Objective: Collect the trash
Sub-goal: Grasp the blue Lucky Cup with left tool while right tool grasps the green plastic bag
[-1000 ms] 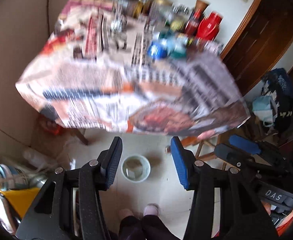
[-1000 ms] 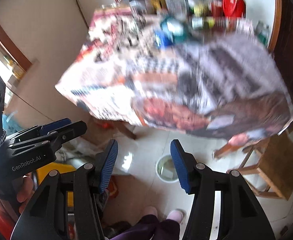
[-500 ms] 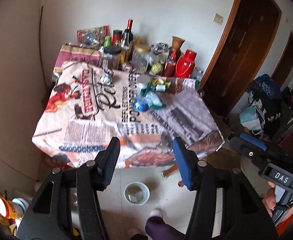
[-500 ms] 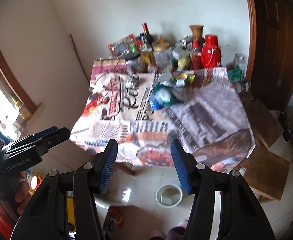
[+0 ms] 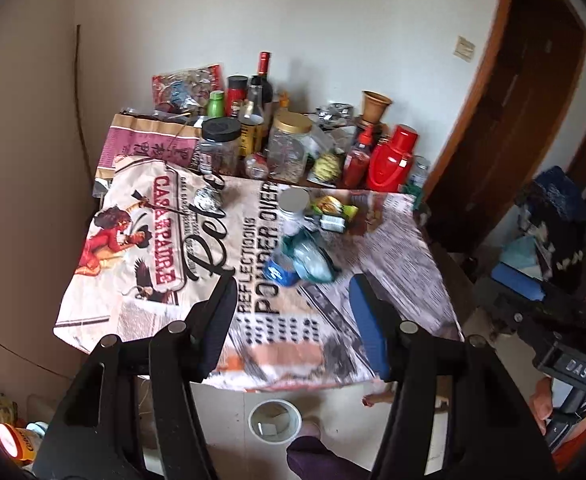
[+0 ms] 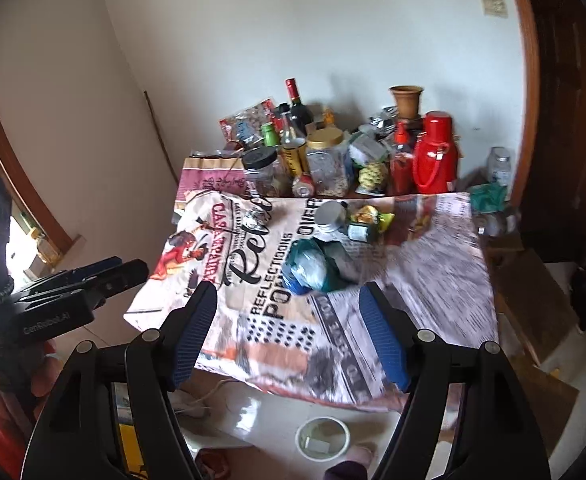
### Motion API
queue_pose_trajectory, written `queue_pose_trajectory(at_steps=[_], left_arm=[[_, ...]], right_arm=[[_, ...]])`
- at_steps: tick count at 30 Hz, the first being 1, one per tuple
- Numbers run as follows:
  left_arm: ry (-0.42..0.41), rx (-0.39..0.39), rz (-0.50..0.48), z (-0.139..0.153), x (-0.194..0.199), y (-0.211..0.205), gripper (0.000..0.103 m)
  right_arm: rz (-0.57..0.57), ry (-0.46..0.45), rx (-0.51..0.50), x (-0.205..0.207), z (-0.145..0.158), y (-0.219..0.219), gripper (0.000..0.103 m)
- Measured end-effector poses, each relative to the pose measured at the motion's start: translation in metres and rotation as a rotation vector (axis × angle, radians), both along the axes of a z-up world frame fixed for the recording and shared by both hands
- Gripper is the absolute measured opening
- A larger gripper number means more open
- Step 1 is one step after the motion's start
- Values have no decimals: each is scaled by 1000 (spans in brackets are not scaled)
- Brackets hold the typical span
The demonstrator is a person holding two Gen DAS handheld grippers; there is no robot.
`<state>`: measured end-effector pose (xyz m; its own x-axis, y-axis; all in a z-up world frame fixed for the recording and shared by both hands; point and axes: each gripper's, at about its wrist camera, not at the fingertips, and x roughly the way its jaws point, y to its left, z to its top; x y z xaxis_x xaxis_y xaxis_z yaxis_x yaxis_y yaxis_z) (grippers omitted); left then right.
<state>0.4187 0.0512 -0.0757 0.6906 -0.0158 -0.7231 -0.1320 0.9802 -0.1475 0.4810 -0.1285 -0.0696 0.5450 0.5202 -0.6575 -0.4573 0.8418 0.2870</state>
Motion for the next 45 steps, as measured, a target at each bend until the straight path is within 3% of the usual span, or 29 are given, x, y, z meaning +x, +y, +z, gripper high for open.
queue_pose_trajectory(at_steps=[4,8,13,20,26,31,39,44,45], left_arm=[[4,4,65,-8,23,9,57],[65,-15,102,-28,43,23,57],[148,-1,110,-60,65,42,57],[257,-27,47,-110,106,86,57],[315,-6,-27,-147,136,109,57],[374,-12,-100,-183,156,112,57],[423,-71,-158,-214,173,97,57],[438,-96,-217,-218,182,81,57],[440,-97,-232,-219,183,76,57]], right_arm=[[63,-18,-21,32,-10,7,70],[103,-46,-43,54,-25,17,70],[91,49,-92,83,-57,40,73],[44,121,-214,109,-112,80,73],[-19,257,-198,134,-162,108,72],[-76,299,-209,154,-182,117,72],[-54,306,-310,166,-203,134,72],[-59,334,-254,173,-203,124,52],[-66,342,-236,175,-202,120,41]])
